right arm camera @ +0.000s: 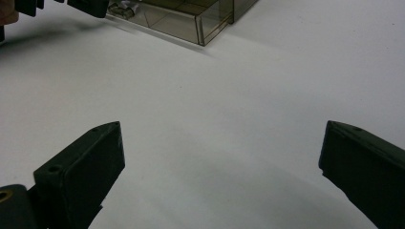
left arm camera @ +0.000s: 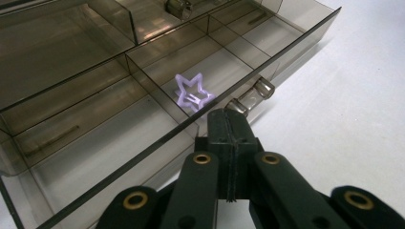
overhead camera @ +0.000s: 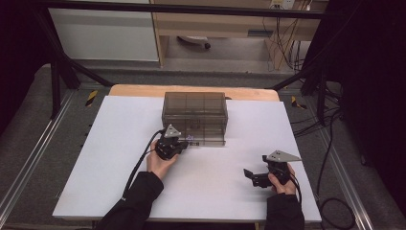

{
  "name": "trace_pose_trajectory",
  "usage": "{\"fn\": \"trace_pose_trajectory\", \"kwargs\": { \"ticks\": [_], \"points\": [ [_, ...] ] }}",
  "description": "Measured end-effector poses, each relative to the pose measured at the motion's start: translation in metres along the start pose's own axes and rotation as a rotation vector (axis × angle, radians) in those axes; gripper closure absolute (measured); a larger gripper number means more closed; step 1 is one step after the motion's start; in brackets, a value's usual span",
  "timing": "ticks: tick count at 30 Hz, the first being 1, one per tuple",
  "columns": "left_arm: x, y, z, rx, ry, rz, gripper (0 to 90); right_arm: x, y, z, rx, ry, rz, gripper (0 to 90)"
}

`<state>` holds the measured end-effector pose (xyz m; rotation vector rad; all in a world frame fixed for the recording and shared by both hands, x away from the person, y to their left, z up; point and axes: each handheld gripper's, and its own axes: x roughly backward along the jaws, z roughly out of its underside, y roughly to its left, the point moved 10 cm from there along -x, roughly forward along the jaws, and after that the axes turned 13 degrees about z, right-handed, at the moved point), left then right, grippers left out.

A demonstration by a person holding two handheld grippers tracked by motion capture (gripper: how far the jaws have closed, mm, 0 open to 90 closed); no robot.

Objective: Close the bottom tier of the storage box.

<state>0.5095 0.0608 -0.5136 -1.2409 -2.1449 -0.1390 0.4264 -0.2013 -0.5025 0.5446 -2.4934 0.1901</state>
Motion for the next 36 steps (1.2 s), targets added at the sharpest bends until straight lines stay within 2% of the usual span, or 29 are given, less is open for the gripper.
{"fn": "trace_pose_trajectory", "kwargs": {
  "ticks": [36],
  "points": [
    [-0.0054,0.0083,-0.0039,0.013,-0.010,-0.001,89.7,0.0003,0.0000,-0.0004,0.000,-0.003,-0.001,2.0]
  ]
}}
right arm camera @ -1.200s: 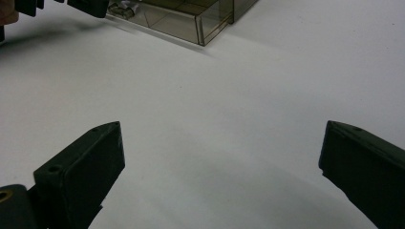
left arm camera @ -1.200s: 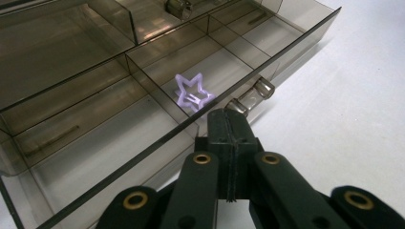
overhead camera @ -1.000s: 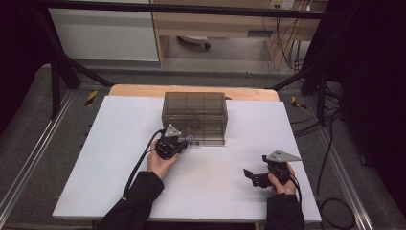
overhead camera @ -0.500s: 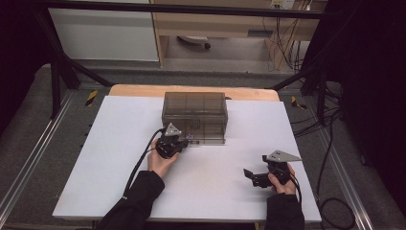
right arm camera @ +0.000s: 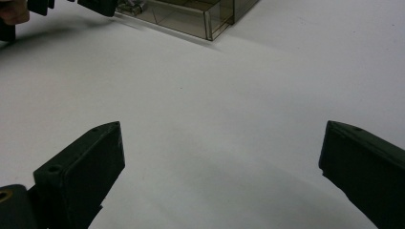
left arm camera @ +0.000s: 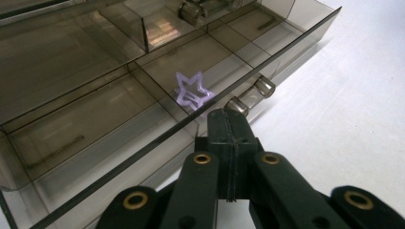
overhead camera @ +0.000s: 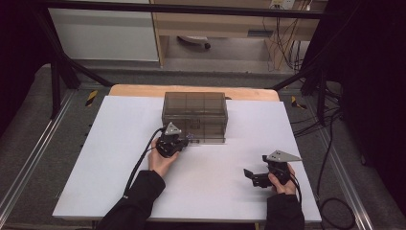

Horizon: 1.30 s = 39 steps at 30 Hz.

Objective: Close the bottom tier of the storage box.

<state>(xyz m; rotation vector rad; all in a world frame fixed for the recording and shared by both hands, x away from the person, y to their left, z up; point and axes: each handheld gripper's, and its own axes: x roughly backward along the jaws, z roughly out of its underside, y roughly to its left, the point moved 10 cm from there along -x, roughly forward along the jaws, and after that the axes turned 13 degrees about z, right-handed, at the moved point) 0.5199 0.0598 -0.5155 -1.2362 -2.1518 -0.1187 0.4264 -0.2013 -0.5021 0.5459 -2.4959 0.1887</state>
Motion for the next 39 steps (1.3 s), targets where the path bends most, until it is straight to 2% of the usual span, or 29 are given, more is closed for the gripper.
{"fn": "trace_pose_trajectory", "kwargs": {
  "ticks": [25,39],
  "points": [
    [-0.001,0.006,-0.002,-0.001,-0.021,-0.010,89.7,0.000,0.000,0.000,0.003,0.000,-0.001,2.0],
    [-0.002,0.011,-0.003,0.002,-0.016,-0.021,89.8,0.000,0.000,0.000,0.000,-0.001,0.000,2.0]
  ]
}}
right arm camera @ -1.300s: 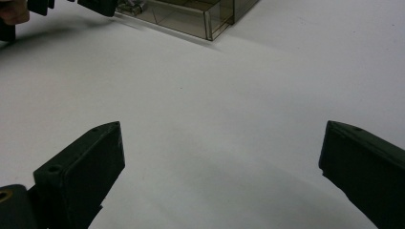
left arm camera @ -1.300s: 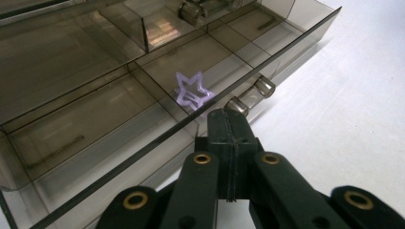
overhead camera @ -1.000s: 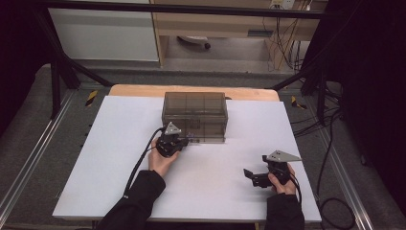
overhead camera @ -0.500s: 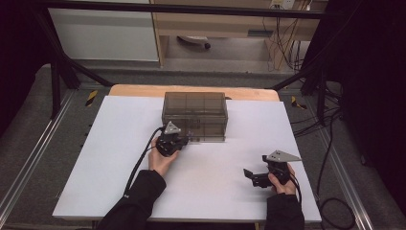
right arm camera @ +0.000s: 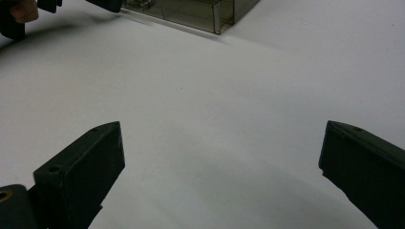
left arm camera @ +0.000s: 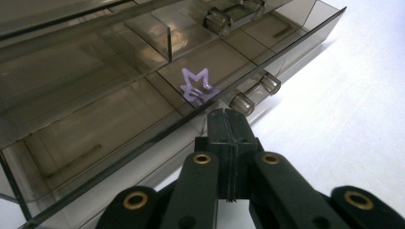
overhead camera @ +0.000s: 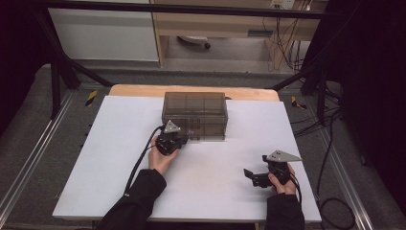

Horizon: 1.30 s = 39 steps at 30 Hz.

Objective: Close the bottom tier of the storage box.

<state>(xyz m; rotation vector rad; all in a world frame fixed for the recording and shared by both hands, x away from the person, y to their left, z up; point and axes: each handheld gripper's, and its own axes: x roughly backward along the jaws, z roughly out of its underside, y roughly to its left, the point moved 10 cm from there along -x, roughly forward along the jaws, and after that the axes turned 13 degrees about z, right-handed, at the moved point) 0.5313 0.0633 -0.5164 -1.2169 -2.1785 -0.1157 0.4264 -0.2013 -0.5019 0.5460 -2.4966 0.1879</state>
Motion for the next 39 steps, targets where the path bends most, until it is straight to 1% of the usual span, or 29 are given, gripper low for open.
{"fn": "trace_pose_trajectory", "kwargs": {
  "ticks": [7,20,39],
  "points": [
    [-0.0011,0.0013,-0.0012,-0.001,0.002,0.001,89.7,-0.0003,0.0003,0.0000,0.002,0.000,-0.001,2.0],
    [-0.0028,0.0038,-0.0029,0.011,0.000,0.007,89.8,-0.0002,0.0005,-0.0001,0.001,-0.001,-0.002,2.0],
    [-0.0061,0.0083,-0.0060,0.020,0.001,0.003,89.8,0.0001,0.0001,-0.0001,0.000,-0.001,-0.002,2.0]
  ]
}}
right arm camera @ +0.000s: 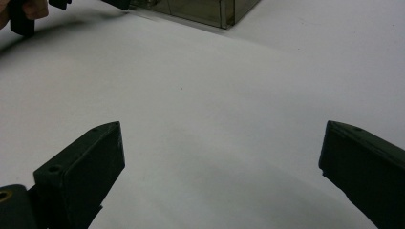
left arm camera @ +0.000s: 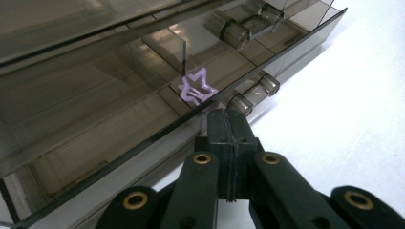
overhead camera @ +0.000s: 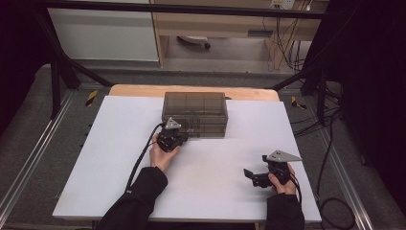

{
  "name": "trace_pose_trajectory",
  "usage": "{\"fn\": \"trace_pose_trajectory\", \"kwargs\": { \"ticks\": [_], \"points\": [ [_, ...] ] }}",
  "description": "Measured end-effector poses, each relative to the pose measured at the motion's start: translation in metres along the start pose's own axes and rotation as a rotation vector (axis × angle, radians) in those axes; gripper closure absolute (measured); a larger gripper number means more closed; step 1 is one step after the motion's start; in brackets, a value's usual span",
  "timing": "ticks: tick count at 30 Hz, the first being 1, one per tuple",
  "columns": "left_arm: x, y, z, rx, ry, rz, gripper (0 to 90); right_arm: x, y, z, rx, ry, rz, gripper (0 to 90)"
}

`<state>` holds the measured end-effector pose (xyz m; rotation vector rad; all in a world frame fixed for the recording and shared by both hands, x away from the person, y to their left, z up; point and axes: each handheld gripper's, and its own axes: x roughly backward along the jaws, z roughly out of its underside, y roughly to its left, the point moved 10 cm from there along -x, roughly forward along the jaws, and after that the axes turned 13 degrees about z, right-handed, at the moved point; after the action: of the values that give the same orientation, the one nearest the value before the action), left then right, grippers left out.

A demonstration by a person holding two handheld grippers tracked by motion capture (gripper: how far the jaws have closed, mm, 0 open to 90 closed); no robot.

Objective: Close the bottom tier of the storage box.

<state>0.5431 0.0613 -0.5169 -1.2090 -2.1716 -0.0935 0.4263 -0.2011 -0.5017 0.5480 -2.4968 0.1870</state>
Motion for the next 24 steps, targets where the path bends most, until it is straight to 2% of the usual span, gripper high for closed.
{"fn": "trace_pose_trajectory", "kwargs": {
  "ticks": [24],
  "points": [
    [-0.0031,0.0041,-0.0070,0.007,-0.004,-0.007,89.8,0.0001,-0.0001,-0.0004,0.001,-0.002,-0.001,2.0]
  ]
}}
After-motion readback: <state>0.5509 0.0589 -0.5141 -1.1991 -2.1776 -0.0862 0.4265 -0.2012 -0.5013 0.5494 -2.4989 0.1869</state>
